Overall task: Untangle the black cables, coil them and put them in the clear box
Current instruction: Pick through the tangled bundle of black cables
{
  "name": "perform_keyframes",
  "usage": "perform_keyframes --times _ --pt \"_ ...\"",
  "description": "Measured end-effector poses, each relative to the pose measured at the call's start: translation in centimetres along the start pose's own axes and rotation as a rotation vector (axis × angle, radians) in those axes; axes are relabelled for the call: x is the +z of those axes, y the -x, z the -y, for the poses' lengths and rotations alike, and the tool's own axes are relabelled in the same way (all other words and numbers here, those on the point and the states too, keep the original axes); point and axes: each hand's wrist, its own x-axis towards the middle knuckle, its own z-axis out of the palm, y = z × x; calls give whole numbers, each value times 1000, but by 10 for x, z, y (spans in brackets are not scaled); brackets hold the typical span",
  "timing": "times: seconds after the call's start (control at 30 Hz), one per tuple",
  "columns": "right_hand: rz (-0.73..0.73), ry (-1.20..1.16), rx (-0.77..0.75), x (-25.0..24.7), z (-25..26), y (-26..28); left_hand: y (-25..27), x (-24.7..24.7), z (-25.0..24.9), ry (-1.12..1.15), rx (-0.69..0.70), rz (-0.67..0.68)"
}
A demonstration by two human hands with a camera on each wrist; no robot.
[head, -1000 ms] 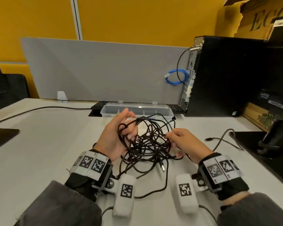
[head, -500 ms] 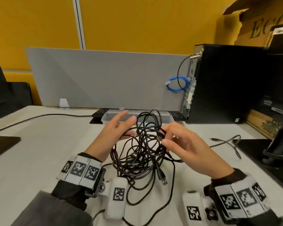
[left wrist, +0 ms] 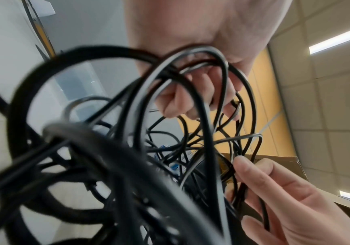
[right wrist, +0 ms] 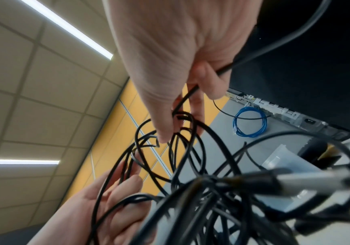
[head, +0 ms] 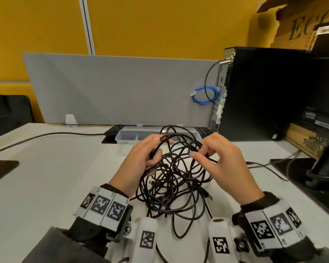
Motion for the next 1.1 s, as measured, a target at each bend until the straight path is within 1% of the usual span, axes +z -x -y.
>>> perform_keyframes --times 0.07,0.13,0.2,0.23,0.27,0.33,0.37,0.4,0.43,0.5,0.53,0.57,0.63,0.7,0.73,0.83,0.9,1.0,1.07,1.1 --pt "-6 -7 -29 2 3 0 0 -1 1 -38 7 6" --pt "-9 -8 -34 6 5 -1 0 -1 5 -114 46 -21" --pt "17 -42 -11 9 6 -2 0 1 6 -139 76 -27" --pt "33 -104 16 10 7 -3 0 3 5 -130 90 -16" --pt "56 -208 70 8 10 -3 1 4 4 -111 104 -3" --pt "118 -464 237 2 17 -6 1 3 2 -87 126 -7" --pt "146 -519 315 -2 19 -9 1 1 2 -84 135 -10" --pt "189 -474 347 -5 19 -12 1 -1 2 -85 139 -10" --pt "243 -362 318 -7 18 -17 2 -1 1 -86 136 -3" --pt "368 -121 176 -9 18 -29 2 -1 -1 -83 123 24" --pt "430 -61 129 -10 21 -36 2 -1 -2 -80 120 32" --pt "493 -55 126 -11 24 -43 2 -1 -3 -74 119 33" --pt "626 -140 202 -20 31 -55 3 -2 -4 -42 119 22" --pt "700 -199 272 -31 36 -65 3 -2 -4 -10 108 19" --pt "693 -181 272 -36 37 -69 3 -3 -4 -16 99 28" --pt "584 -85 233 -43 38 -78 2 -7 -2 -130 70 61" --pt "530 -183 262 -43 37 -81 2 -12 -1 -189 56 80" --pt "477 -429 358 -44 42 -81 0 -16 3 -278 32 74" --pt "437 -514 340 -44 44 -80 1 -16 4 -288 21 82" --pt "384 -554 330 -47 44 -82 2 -18 5 -304 21 76"
